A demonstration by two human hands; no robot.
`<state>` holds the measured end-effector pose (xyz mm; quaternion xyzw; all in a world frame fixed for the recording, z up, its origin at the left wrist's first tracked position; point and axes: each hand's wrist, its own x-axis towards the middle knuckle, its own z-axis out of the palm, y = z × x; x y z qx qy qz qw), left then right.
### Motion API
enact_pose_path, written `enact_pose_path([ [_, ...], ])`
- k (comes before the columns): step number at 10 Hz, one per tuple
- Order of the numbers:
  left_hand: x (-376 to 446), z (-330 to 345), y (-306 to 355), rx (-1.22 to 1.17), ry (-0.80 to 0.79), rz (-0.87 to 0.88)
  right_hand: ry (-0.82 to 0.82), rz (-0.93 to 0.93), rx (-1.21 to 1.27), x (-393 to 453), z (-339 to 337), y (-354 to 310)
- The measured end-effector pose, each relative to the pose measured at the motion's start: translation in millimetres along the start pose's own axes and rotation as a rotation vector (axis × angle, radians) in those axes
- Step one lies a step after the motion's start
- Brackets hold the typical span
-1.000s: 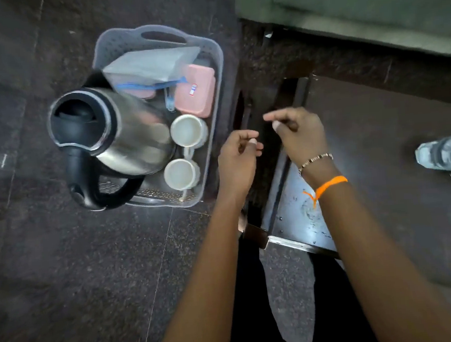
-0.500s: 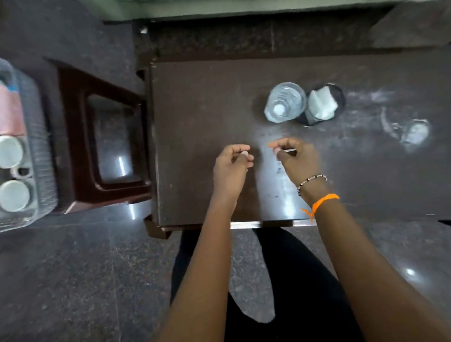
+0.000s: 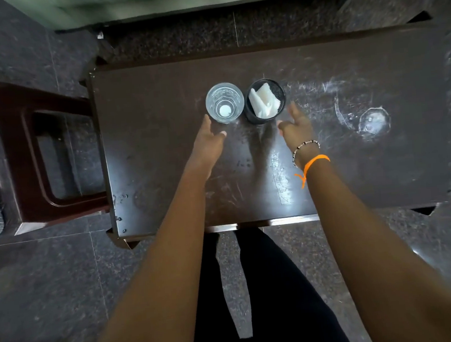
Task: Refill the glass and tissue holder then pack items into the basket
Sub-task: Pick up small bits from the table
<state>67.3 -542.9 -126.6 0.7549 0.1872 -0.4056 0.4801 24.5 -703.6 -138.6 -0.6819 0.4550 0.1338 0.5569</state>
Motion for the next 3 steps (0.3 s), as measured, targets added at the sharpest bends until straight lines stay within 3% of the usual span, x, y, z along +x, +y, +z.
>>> enact_pose_path([
  [3,-10.5,-9.2,-8.3,0.064,0.002,0.051,-0.035,-0.057,0.051,-16.6,-4.9,-10.9],
])
